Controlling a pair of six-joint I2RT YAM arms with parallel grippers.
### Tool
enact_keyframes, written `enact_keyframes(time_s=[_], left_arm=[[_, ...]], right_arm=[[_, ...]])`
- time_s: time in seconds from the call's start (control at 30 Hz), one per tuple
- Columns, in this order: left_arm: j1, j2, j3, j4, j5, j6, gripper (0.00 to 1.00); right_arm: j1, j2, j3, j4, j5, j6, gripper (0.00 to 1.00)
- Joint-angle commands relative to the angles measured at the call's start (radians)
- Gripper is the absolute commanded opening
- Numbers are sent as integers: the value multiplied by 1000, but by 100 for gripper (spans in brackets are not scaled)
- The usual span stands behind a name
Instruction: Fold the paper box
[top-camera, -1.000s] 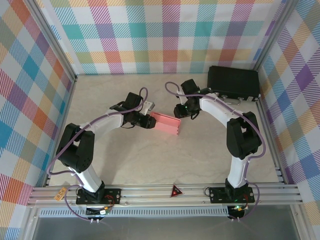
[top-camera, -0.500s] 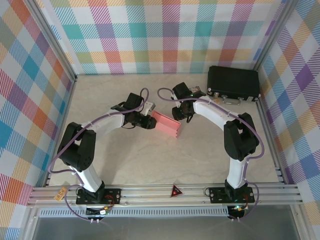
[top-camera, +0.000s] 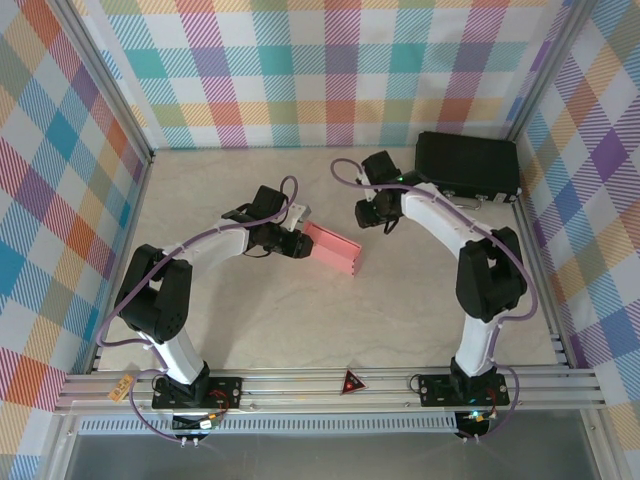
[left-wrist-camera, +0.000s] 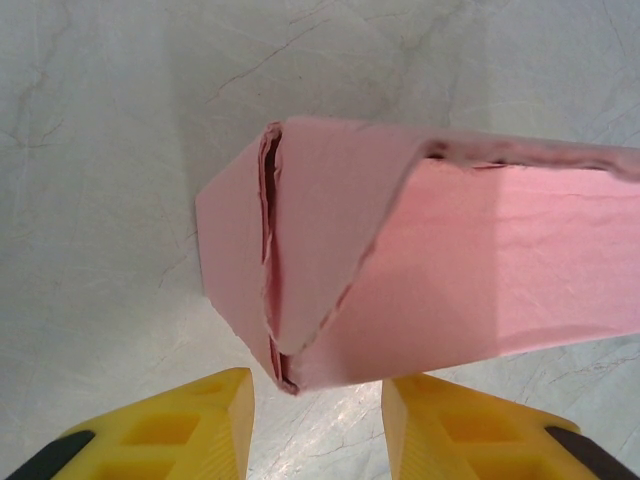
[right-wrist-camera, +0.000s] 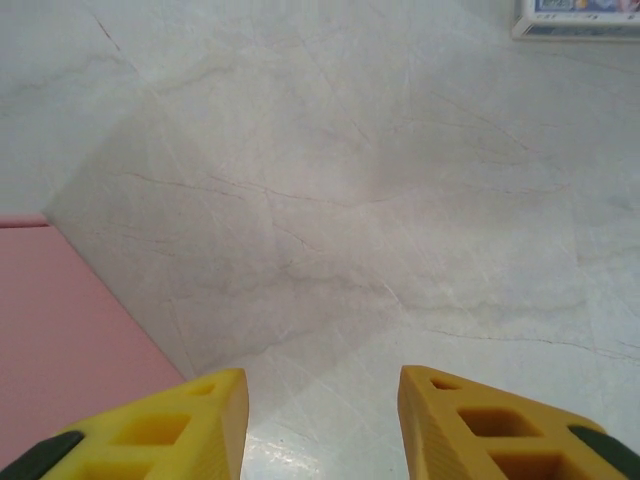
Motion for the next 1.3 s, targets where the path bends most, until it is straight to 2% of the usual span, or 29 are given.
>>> enact_keyframes(time_s=[0.0,0.17,0.27,0.5,0.77,1.27], left_arm=[[-11,-12,13,12,21,-12,38],[-11,-15,10,17,17,-13,38],[-11,-15,10,15,15,-13,38],[-11,-17,5,17,14,-12,38],[-11,-13,5,20,16,-17,38],[-13,0,10,19,16,-19,37]], right_arm=[[-2,-110,9,11,-148,-16,45],[2,-154,-33,40,-412,-56,46],[20,-149,-41,36,-464,-76,48],[53,-107,-33,21,-456,-104,47],[79,-63,-29,16,-462,-111,32],[107,-17,-38,-25,-382,-136,23]])
